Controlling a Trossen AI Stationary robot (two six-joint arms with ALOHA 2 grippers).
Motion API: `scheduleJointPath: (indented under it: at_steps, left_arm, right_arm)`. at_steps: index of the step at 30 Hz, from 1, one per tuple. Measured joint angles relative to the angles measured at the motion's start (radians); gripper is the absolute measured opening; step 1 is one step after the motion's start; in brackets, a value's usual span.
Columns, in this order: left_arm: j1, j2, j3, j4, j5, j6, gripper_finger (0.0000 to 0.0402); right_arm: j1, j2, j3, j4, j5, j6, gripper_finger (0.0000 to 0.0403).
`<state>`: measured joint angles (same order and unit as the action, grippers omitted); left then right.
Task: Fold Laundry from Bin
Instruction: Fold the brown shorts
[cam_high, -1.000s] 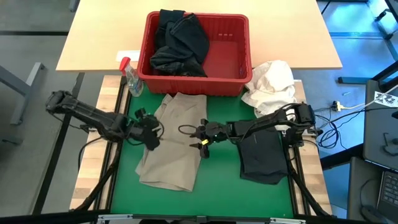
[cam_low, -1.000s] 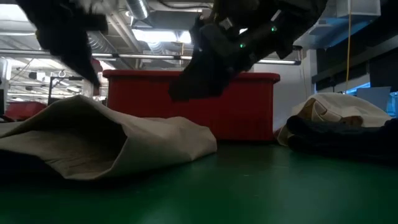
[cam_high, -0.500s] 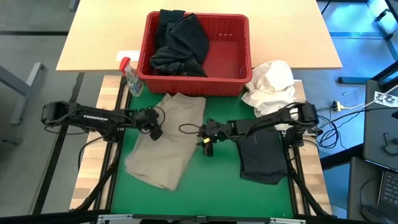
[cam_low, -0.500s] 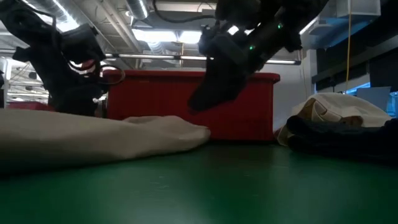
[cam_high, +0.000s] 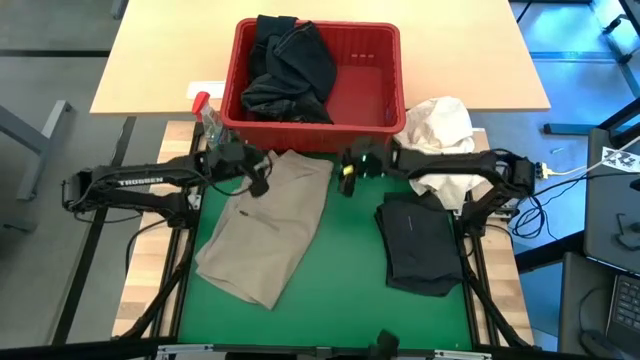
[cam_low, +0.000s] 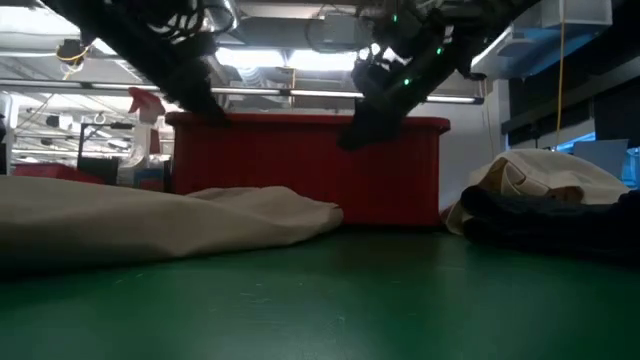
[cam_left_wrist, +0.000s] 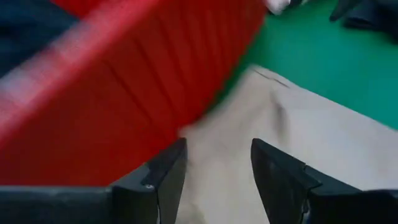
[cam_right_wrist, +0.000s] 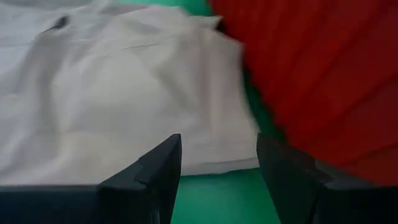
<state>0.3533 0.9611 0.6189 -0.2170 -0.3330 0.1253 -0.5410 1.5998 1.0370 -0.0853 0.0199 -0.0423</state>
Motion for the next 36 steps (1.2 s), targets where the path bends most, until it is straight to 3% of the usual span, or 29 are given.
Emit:
scheduleJointPath:
  at_steps: [3,7,10,17,26,36]
  left_arm:
    - [0.064,0.000,0.009,0.062,0.019,0.117,0.0176]
    - [0.183,0.001,0.006,0.106,0.126,0.185,0.0176]
    - [0.290,0.002,-0.006,0.124,0.205,0.164,0.0176]
    - [0.424,0.002,-0.008,0.131,0.290,0.022,0.0176]
    - [0.454,0.006,-0.009,0.155,0.303,0.034,0.0176]
    - [0.407,0.006,-0.009,0.139,0.464,0.040,0.0176]
  right_arm:
    - [-0.076,0.001,-0.001,0.084,-0.080,-0.056,0.0209]
    - [-0.143,0.000,-0.001,0.249,-0.161,-0.122,0.0209]
    - [-0.177,0.002,0.000,0.334,-0.178,-0.122,0.0209]
    - [-0.155,0.006,0.000,0.293,-0.215,-0.024,0.0209]
    - [-0.112,0.006,0.000,0.330,-0.195,-0.044,0.0209]
    - [-0.034,0.006,0.000,0.269,-0.214,-0.067,0.0209]
